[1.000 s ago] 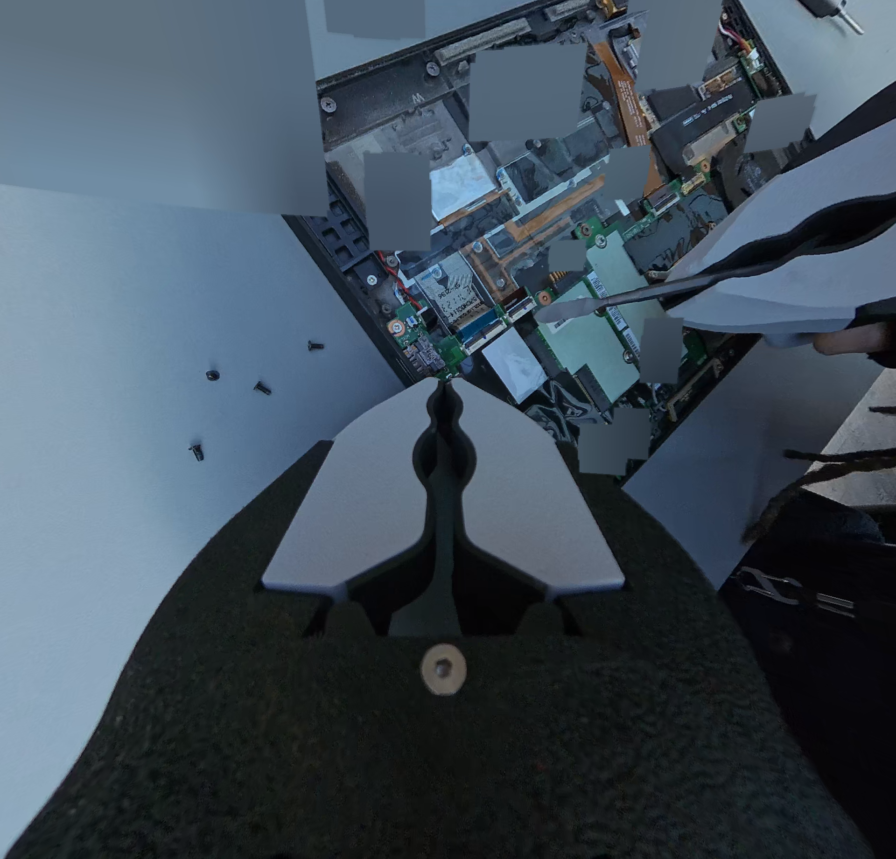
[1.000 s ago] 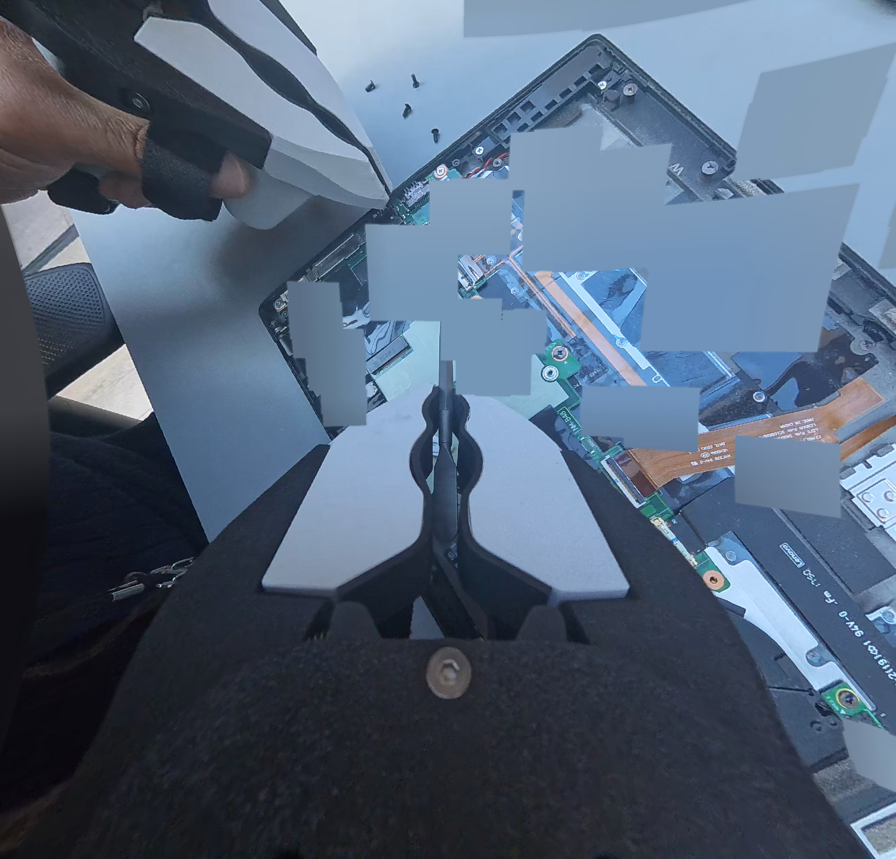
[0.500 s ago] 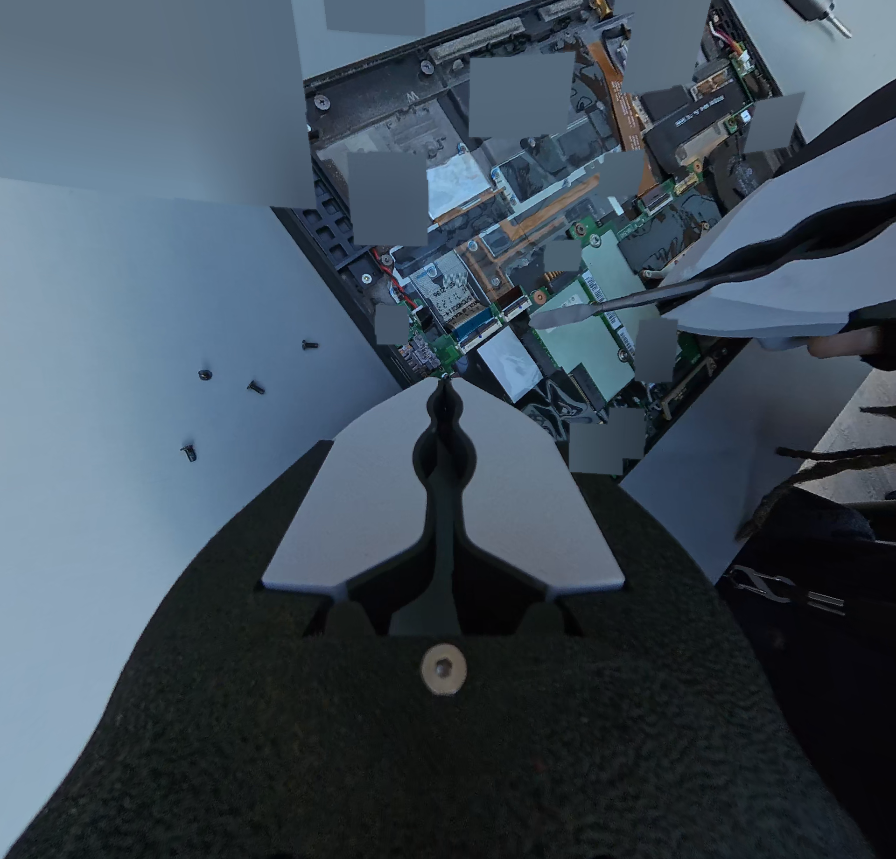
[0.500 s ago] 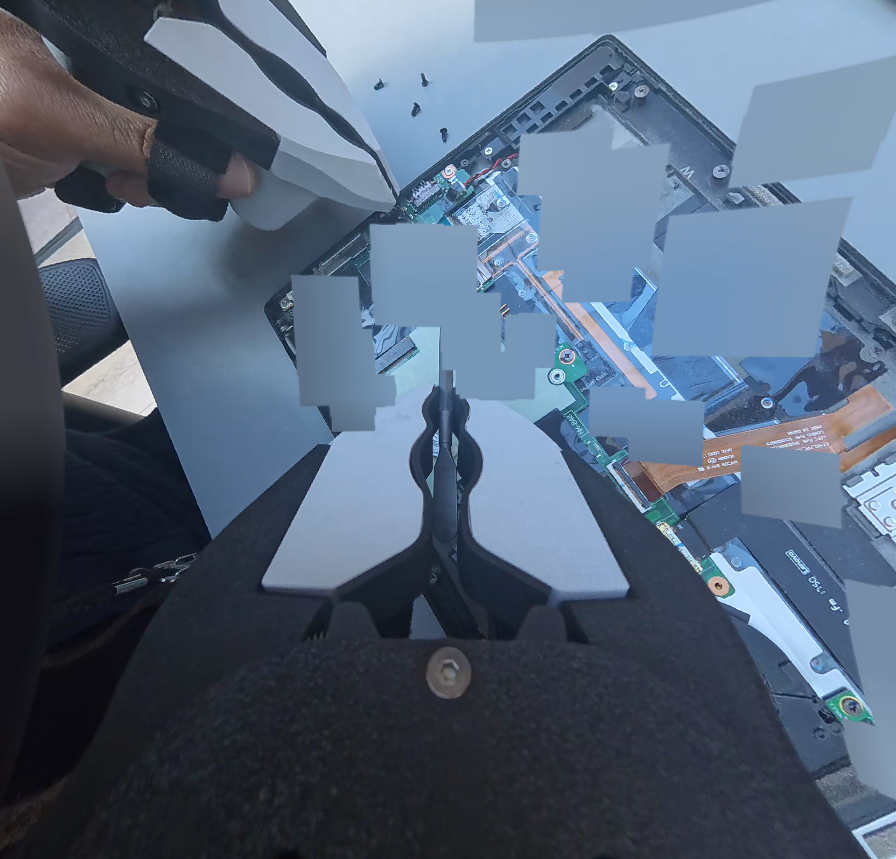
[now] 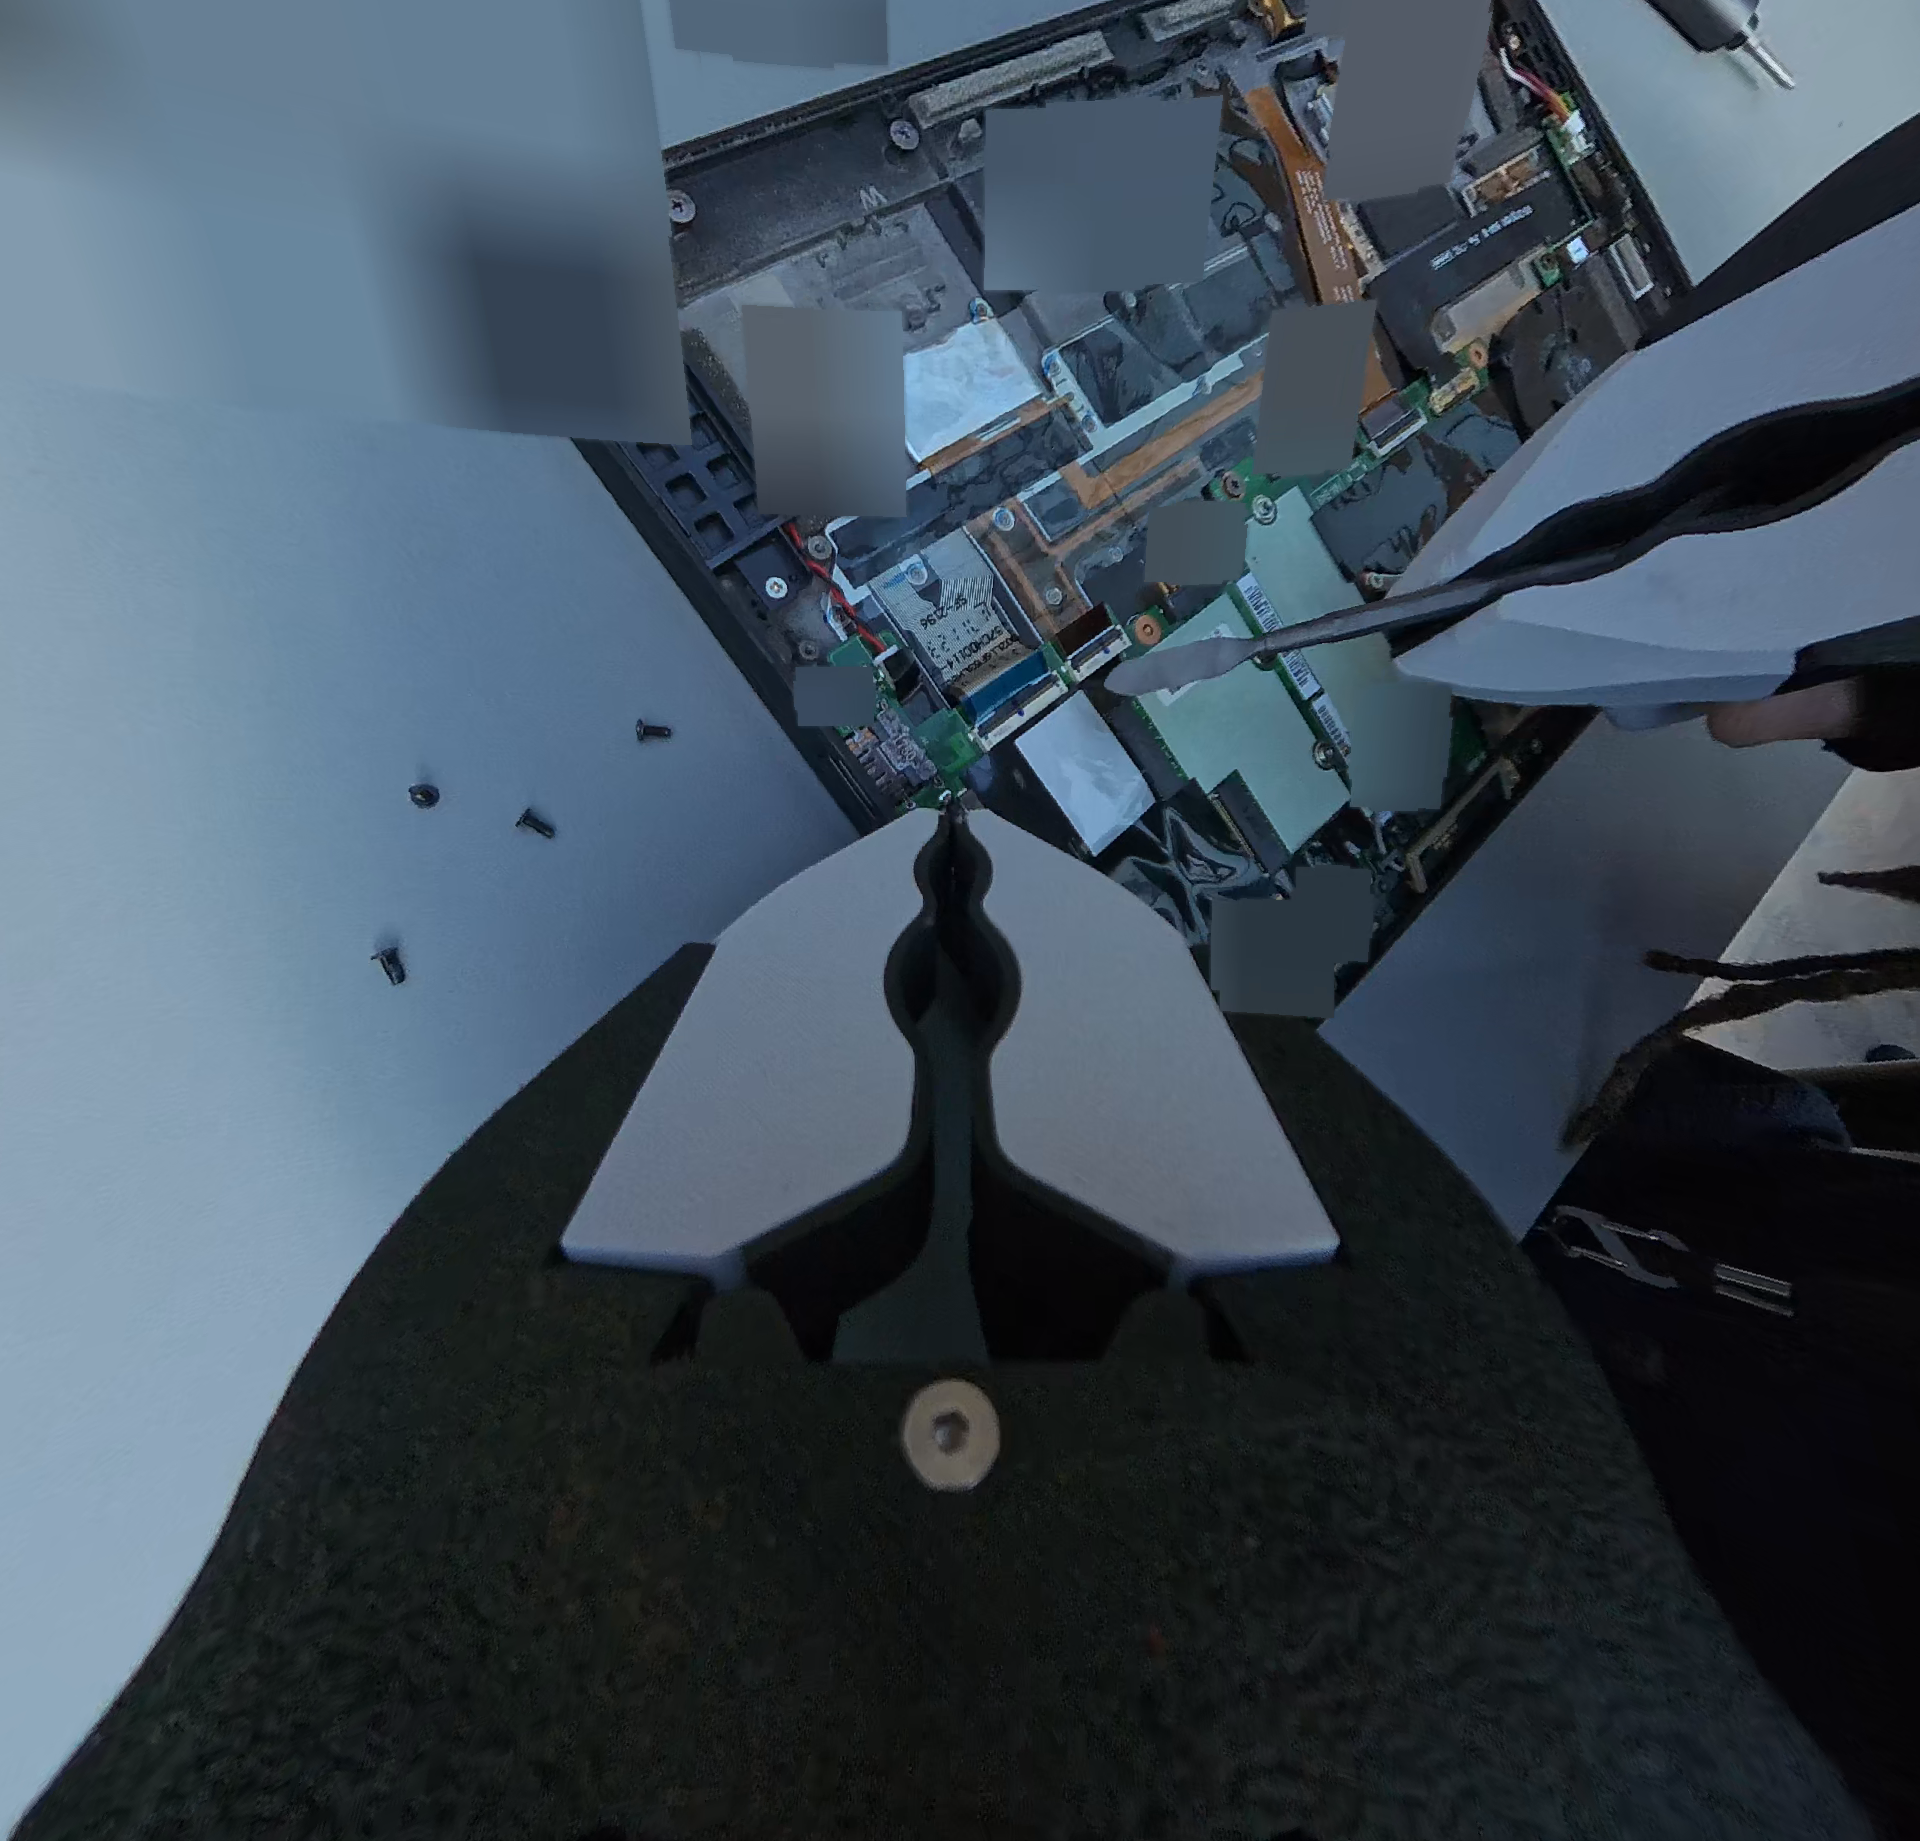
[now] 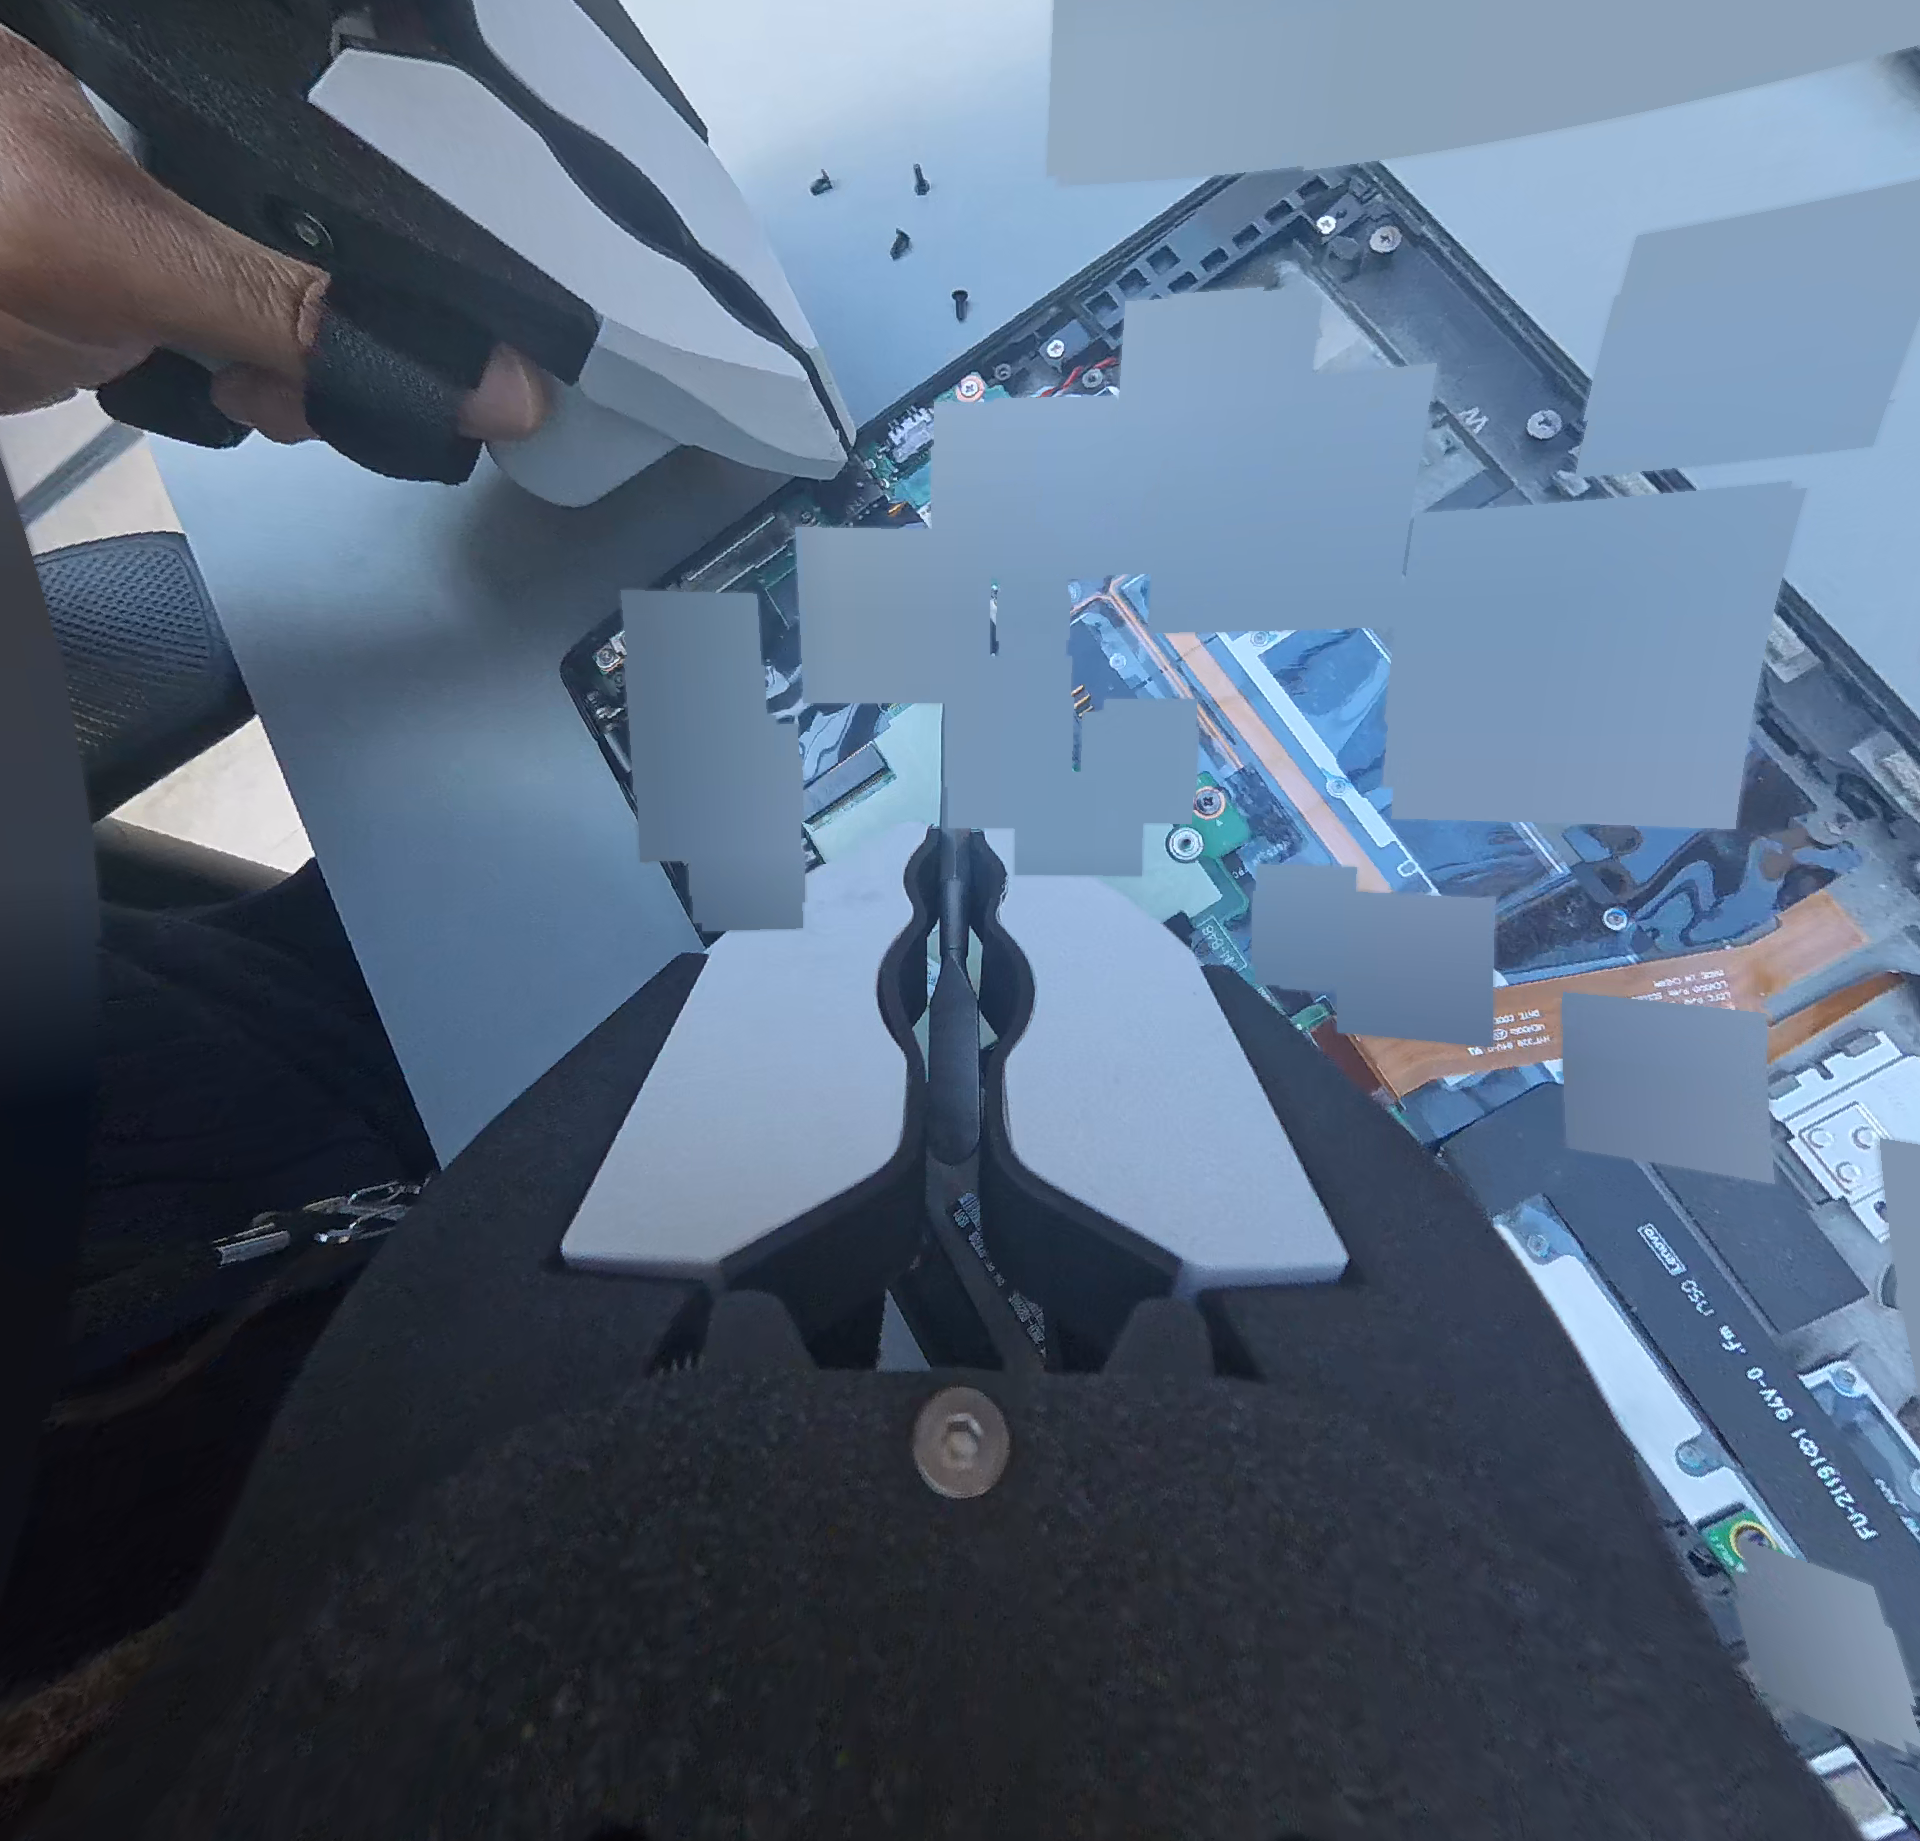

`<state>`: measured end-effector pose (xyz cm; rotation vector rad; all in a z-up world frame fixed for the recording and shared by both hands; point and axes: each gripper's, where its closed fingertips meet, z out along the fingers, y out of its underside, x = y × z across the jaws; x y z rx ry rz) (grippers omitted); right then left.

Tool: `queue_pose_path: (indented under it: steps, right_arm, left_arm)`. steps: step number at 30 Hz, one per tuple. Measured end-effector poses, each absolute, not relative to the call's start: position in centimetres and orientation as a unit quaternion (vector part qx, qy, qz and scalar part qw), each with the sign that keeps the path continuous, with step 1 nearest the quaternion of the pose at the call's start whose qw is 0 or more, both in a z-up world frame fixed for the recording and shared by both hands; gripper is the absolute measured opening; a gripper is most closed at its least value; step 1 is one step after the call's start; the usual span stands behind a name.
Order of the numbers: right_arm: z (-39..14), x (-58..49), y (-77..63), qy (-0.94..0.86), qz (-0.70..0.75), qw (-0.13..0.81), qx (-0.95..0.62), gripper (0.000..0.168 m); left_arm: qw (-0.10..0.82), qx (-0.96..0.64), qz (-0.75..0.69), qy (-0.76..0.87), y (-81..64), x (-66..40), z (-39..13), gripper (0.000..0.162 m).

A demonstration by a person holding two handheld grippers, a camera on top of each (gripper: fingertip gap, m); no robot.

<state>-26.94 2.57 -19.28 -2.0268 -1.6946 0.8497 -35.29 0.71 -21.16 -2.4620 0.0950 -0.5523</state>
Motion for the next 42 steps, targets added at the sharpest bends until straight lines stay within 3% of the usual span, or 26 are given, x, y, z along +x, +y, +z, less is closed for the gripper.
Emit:
queue_pose_path:
  steps: [42]
  right_arm:
    - [-19.3,-29.7,3.7,-0.76,0.203,0.126,-0.605,0.003]
  left_arm:
    - [0.3,-0.923,-0.236,0.045,0.0,-36.0,-21.6,0.0]
